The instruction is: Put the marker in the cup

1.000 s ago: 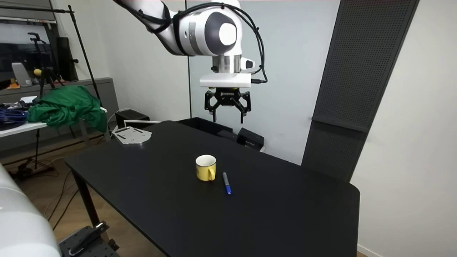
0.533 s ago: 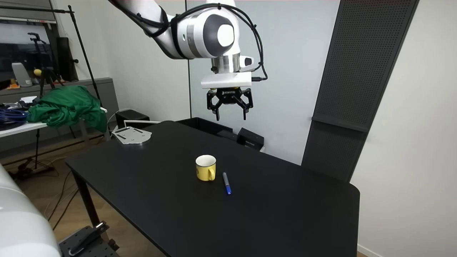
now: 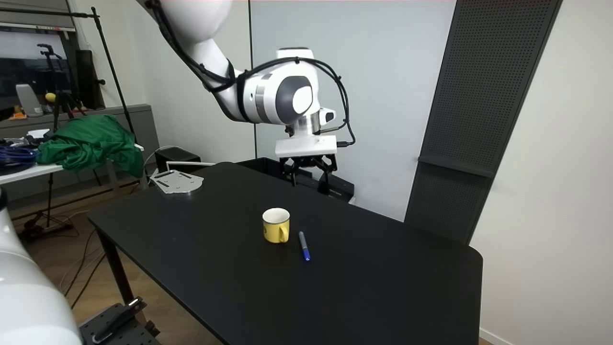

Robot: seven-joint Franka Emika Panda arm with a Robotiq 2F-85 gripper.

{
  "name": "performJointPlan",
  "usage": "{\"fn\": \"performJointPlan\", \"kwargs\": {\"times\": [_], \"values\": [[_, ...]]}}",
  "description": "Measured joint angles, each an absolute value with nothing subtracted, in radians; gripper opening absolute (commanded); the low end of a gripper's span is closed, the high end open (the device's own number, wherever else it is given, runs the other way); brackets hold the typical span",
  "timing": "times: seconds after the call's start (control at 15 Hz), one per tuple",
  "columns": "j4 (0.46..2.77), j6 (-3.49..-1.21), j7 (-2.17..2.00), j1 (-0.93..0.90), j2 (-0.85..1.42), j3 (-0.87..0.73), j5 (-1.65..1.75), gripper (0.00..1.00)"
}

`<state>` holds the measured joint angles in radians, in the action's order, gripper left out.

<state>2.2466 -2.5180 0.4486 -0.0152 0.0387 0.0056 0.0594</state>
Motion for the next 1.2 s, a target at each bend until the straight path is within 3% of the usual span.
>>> {"fn": "performJointPlan", "kwargs": {"times": [1.2], "values": [[2.235,-2.521,0.642,0.036,0.289,0.017,0.062,1.0]]}}
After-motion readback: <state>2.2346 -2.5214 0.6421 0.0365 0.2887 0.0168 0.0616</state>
